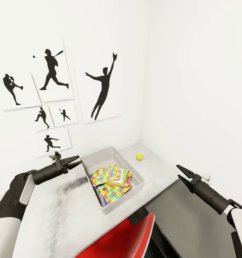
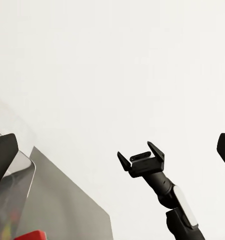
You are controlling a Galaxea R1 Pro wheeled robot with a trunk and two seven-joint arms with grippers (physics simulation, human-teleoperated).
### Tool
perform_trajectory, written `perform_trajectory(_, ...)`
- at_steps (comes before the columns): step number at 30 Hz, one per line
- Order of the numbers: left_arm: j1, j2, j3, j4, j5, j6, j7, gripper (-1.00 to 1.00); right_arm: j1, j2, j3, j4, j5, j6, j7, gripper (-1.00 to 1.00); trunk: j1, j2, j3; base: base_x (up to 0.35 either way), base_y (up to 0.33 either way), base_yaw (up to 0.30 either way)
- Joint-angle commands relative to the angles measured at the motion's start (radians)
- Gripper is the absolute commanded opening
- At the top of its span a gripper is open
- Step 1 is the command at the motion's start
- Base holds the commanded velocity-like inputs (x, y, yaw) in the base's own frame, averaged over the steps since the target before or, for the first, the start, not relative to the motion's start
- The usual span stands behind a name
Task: Put all the toys in the child's room - the three board games (two on the bed and one on the table), the two jigsaw puzzles on the table, and the tennis ball on the table - inside the toy box on the table in the child's room.
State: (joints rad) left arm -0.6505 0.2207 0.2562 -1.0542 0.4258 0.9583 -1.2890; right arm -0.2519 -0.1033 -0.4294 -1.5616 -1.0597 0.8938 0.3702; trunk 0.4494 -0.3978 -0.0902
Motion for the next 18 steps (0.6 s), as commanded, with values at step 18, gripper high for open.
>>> perform_trajectory(18, -0.001, 0.0, 0.0, -0.003, 0.004, 0.013, -0.003, 1.0, -0.001, -0.001, -0.002, 0.0, 0.004, 0.005, 0.005, 1.0, 0.001, -0.002, -0.002, 0.0, 0.0, 0.0)
